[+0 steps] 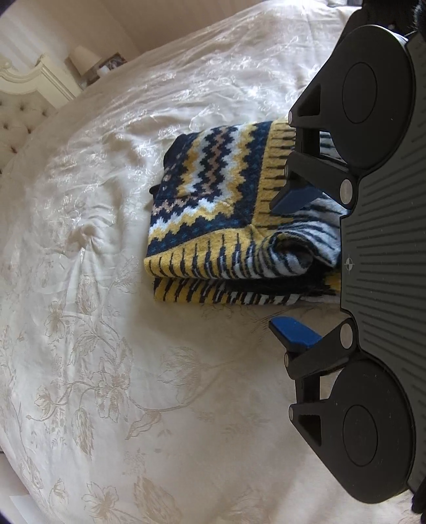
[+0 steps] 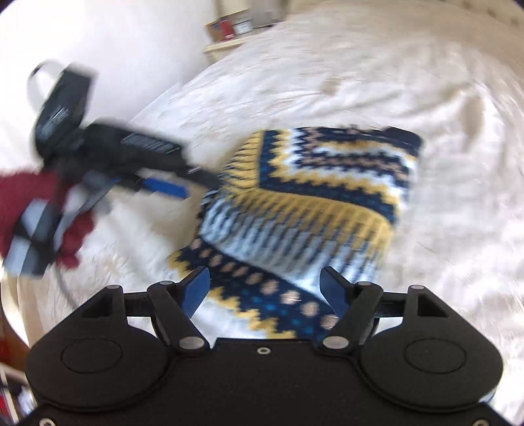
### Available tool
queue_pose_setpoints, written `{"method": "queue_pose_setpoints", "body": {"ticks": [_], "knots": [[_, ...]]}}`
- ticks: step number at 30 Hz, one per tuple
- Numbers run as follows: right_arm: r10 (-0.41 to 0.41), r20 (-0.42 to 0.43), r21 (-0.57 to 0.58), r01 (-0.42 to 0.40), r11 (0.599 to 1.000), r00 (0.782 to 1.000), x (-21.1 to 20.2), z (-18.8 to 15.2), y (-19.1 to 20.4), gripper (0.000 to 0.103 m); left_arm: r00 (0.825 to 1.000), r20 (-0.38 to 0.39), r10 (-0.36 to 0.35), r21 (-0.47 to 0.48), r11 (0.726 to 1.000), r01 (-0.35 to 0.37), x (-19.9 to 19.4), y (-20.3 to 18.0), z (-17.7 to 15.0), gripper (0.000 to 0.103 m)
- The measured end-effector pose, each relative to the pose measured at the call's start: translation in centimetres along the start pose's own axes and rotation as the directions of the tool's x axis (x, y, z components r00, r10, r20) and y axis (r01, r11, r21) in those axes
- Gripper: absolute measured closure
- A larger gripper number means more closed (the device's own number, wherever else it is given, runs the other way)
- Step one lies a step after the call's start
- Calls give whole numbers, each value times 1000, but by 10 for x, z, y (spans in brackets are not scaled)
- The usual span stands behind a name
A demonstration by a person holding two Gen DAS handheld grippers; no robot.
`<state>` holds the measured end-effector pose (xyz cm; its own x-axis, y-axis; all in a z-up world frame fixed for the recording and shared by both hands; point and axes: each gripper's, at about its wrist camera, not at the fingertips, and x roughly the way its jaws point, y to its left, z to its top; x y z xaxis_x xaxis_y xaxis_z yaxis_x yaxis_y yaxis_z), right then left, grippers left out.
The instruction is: Fold small clothes
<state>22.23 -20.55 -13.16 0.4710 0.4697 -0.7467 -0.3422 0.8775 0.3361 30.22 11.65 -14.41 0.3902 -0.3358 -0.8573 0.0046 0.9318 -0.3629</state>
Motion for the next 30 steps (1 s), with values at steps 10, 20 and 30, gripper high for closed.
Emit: {"method": "queue_pose_setpoints", "body": {"ticks": [10, 20, 30], "knots": [[-5, 38, 286, -6, 958, 999, -10, 22, -77, 14, 998, -66, 1, -34, 999, -3, 16, 0, -35, 35], [55, 22, 389, -59, 919, 998, 27, 45, -113, 14, 994, -111, -18, -37, 999, 14, 45, 1, -34, 35], [178, -10, 476, -152, 866, 984, 82, 54, -140, 13, 981, -142, -129, -71, 990, 120, 71, 9, -30, 19]]}}
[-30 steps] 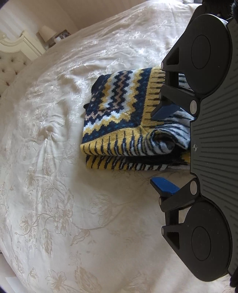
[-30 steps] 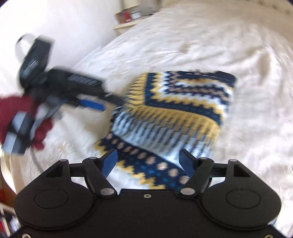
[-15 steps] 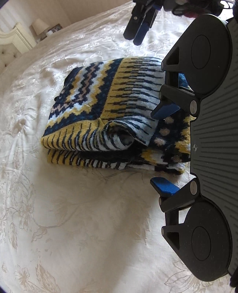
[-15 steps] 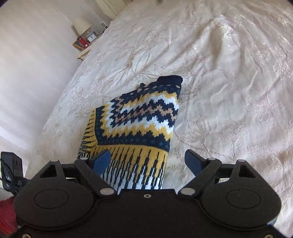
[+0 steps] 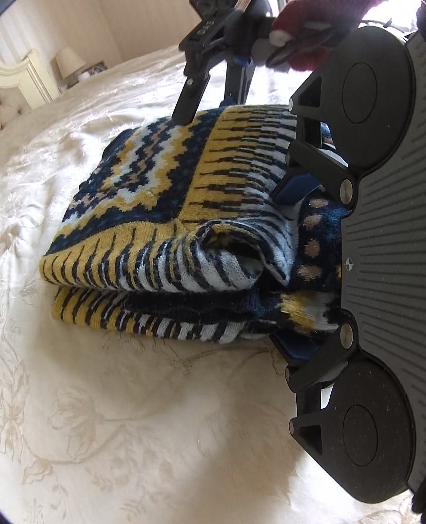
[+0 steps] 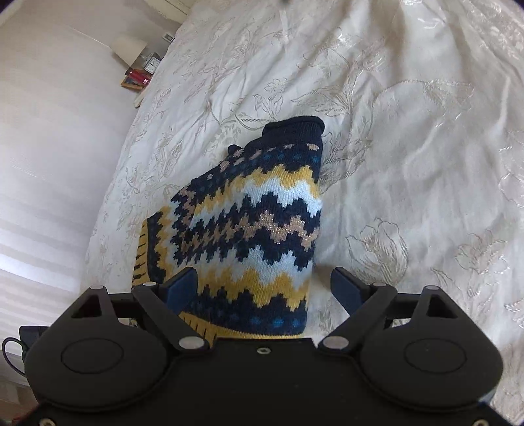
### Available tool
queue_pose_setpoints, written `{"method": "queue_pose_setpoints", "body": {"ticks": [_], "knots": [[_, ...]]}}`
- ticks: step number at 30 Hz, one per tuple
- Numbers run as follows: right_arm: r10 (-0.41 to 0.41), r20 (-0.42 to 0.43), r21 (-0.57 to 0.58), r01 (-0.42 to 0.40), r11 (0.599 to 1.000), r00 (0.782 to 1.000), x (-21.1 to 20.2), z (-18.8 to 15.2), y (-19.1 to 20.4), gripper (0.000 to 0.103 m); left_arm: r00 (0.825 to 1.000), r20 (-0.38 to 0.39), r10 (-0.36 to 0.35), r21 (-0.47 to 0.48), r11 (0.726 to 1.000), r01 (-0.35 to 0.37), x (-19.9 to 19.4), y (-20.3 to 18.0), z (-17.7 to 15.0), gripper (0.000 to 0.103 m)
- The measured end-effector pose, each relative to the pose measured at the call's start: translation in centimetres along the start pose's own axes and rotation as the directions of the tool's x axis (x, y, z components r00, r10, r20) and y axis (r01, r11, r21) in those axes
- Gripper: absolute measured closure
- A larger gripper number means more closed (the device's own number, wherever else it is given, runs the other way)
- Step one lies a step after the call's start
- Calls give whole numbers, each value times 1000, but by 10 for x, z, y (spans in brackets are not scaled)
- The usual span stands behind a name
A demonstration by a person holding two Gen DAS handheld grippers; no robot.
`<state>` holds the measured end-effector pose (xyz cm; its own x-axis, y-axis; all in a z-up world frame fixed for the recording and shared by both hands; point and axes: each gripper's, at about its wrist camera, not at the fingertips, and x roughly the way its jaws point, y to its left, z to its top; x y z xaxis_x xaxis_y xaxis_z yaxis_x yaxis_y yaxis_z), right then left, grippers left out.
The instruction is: Fold small clothes
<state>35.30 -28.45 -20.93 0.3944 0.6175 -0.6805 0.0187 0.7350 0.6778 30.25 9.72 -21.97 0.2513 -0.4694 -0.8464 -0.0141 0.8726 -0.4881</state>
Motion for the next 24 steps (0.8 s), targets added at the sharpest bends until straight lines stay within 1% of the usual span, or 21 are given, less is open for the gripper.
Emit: {"method": "queue_pose_setpoints", "body": {"ticks": [3, 5, 7, 9, 10, 11, 12, 13, 14, 15, 17, 20, 24], "knots": [[33, -15, 17, -33, 999, 999, 10, 2, -5, 11, 999, 11, -39, -7, 999, 39, 2, 1, 0, 13], [61, -18, 31, -60, 998, 998, 14, 3, -8, 5, 998, 24, -64, -21, 998, 65, 4, 4, -2, 7], [83, -17, 37, -82, 996, 996, 17, 4, -8, 4, 996, 27, -84, -36, 996, 85, 5, 4, -3, 5], [106, -22, 40, -105, 994, 994, 19, 4, -8, 4, 995, 20, -98, -47, 994, 98, 5, 4, -2, 5], [118, -27, 42, -117, 992, 993, 20, 4, -7, 5, 993, 19, -114, -55, 992, 115, 5, 4, -2, 9], [128, -36, 42, -126, 991, 991, 21, 4, -6, 8, 989, 16, -146, -68, 987, 146, 5, 6, -2, 29], [137, -48, 38, -135, 990, 989, 22, 3, -4, 12, 985, 10, -170, -80, 982, 170, 5, 7, -2, 43], [126, -58, 23, -125, 992, 990, 22, 2, -1, 27, 984, 4, -179, -95, 979, 179, 6, 7, -2, 61], [87, -66, -11, -87, 996, 994, 22, 1, 5, 46, 983, 5, -184, -101, 978, 183, 5, 6, -4, 65], [61, -71, -38, -64, 997, 996, 20, 0, 9, 50, 982, 5, -191, -99, 977, 190, 3, 5, -5, 67], [64, -67, -44, -67, 997, 996, 11, -1, 15, 54, 978, 5, -210, -97, 973, 209, -4, 2, -7, 70], [79, -43, -32, -80, 996, 996, -10, -5, 24, 55, 965, 8, -262, -107, 959, 261, -16, -4, -13, 70], [83, -24, -20, -83, 996, 996, -47, -25, 30, 55, 952, -29, -305, -59, 951, 303, -29, -23, -38, 70]]}}
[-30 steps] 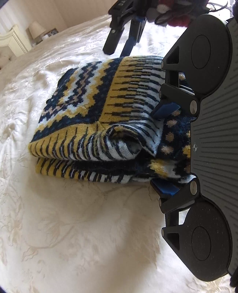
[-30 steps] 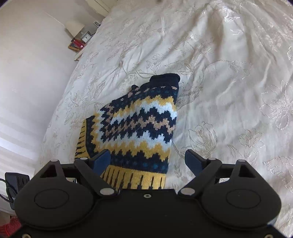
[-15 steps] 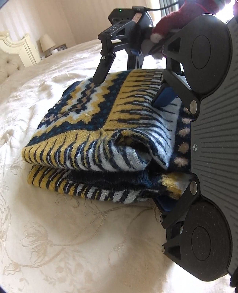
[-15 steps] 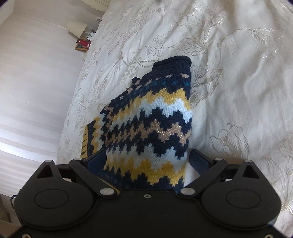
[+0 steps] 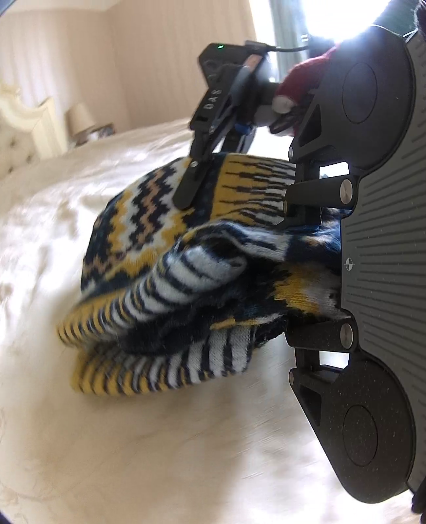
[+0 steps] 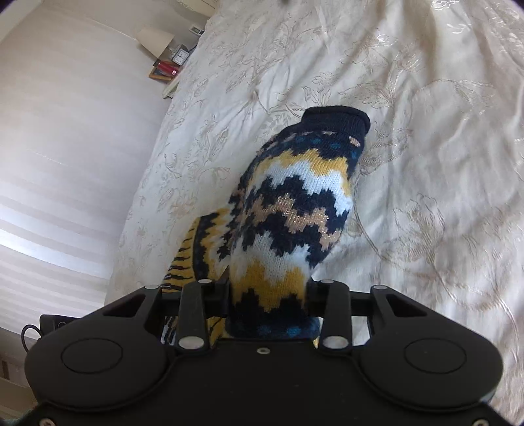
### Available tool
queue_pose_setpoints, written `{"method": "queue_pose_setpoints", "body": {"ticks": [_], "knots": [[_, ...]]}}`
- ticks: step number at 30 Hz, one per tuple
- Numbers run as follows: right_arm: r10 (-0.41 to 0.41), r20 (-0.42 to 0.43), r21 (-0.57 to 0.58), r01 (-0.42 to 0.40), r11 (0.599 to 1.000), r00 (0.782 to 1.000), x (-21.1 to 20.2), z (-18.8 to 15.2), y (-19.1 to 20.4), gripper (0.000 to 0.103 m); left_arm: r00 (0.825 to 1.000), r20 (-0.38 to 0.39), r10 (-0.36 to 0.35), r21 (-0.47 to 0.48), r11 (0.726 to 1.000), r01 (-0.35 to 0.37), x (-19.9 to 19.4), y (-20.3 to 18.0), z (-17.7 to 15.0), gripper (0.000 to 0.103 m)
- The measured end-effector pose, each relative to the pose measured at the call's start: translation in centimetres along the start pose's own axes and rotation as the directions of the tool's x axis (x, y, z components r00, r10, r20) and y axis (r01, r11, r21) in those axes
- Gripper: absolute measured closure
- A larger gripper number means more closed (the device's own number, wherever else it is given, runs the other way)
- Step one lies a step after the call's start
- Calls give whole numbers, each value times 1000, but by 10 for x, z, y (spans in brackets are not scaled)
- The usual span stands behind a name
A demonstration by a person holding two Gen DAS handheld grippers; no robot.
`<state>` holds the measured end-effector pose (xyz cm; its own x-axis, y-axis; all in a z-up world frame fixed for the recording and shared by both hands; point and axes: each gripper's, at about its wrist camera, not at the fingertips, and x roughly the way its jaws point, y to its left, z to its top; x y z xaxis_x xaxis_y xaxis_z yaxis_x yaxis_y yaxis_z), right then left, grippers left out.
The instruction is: Fold small clothes
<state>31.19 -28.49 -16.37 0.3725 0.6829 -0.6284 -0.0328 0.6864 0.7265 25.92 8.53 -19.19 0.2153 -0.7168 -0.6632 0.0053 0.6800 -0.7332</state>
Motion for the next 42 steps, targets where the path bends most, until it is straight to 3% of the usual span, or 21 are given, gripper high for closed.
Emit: {"method": "queue_pose_setpoints", "body": {"ticks": [6, 9, 11, 13, 15, 17, 21, 26, 30, 33, 35, 38, 40, 42], "knots": [[-34, -33, -19, 33, 999, 999, -54, -57, 1, 55, 999, -54, -8, 43, 999, 10, -1, -21, -67, 70], [-63, -61, -34, 61, 998, 996, -68, -87, -3, 53, 997, -72, 22, 12, 1000, -21, 1, -20, -105, 70], [-119, -79, -42, 116, 992, 990, -71, -107, -8, 46, 989, -83, 120, 20, 993, -119, 4, -18, -127, 68], [-209, -89, -72, 203, 977, 974, -73, -124, -11, 39, 962, -93, 258, 48, 966, -254, 6, -15, -143, 67], [-255, -81, -84, 248, 965, 964, -79, -137, -13, 36, 953, -72, 296, 9, 955, -296, 0, -11, -151, 63], [-258, -59, -70, 254, 965, 964, -88, -143, -12, 32, 953, -49, 300, -29, 953, -302, -9, -13, -153, 63], [-277, 4, -83, 277, 957, 961, -110, -149, -9, 27, 938, 22, 346, 102, 933, -346, -33, -37, -158, 64], [-286, 63, -89, 291, 952, 956, -126, -151, -3, 26, 953, 93, 289, 282, 910, -303, -54, -85, -155, 64], [-289, 83, -84, 296, 951, 954, -133, -154, -2, 26, 956, 131, 261, 336, 896, -291, -38, -112, -138, 63], [-290, 94, -79, 298, 951, 952, -135, -157, -1, 26, 933, 181, 312, 324, 876, -356, -18, -115, -120, 63], [-294, 98, -76, 301, 950, 951, -136, -158, -2, 25, 926, 188, 328, 313, 873, -373, -6, -112, -106, 63], [-305, 100, -67, 312, 948, 947, -136, -160, -5, 25, 913, 193, 360, 362, 839, -407, 15, -108, -96, 63], [-311, 98, -62, 318, 946, 945, -136, -161, -7, 25, 883, 193, 427, 367, 804, -468, 18, -95, -97, 63], [-319, 97, -61, 325, 944, 943, -136, -160, -8, 25, 856, 160, 491, 342, 786, -515, 21, -73, -99, 64]]}}
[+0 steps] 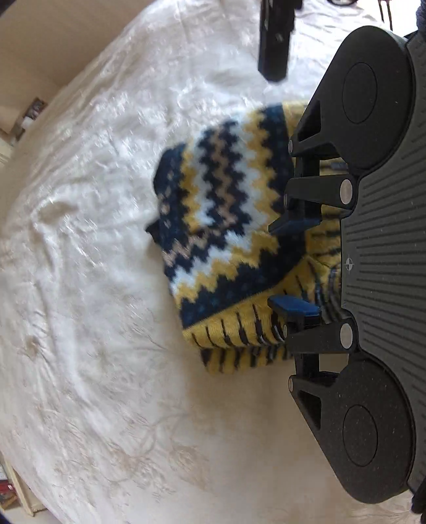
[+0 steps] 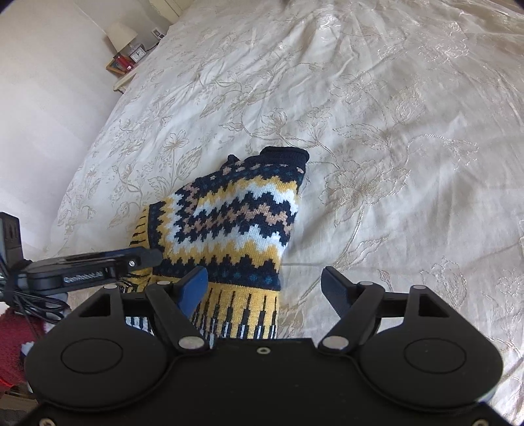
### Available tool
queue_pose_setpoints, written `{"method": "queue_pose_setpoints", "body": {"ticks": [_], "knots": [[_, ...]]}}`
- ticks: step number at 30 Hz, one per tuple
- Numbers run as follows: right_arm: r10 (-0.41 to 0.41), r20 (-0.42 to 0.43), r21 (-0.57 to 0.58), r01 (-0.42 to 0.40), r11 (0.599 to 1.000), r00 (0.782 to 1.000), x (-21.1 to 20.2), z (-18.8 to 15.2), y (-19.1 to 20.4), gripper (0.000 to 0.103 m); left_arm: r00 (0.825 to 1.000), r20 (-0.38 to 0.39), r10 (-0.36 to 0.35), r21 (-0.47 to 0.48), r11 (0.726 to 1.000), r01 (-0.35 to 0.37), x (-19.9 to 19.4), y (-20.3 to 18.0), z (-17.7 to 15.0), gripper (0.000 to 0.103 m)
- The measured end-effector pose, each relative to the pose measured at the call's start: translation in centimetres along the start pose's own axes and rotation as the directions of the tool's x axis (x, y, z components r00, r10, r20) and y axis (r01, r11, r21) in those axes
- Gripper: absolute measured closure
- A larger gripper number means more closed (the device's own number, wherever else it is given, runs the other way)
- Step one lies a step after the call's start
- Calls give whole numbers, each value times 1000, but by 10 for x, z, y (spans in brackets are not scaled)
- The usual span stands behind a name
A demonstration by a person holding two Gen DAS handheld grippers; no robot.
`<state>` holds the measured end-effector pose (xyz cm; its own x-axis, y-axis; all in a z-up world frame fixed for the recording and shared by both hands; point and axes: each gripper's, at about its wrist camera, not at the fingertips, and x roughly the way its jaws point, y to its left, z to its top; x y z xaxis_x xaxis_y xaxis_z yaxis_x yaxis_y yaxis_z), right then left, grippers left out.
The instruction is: Fold small clothes
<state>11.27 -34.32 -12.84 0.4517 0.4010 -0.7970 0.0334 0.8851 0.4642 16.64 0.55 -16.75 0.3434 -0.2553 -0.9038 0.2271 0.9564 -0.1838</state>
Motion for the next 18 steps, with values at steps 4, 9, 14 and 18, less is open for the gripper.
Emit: {"method": "queue_pose_setpoints", "body": {"ticks": [4, 9, 14, 18], "knots": [[-14, 11, 0, 14, 1000, 1000, 2, 5, -1, 24, 1000, 8, -5, -45, 999, 5, 2, 22, -19, 62], [-30, 39, 6, 30, 1000, 999, 14, 21, 0, 20, 1000, 10, 1, -57, 998, 0, -3, 24, -23, 62], [-108, 13, 14, 108, 994, 994, 48, 34, 1, 20, 1000, 19, 10, -58, 998, -9, 0, 19, -23, 62], [-247, -69, -100, 239, 966, 967, 90, 30, 9, 15, 1000, 18, 6, -50, 999, -5, 0, 19, -24, 62]]}}
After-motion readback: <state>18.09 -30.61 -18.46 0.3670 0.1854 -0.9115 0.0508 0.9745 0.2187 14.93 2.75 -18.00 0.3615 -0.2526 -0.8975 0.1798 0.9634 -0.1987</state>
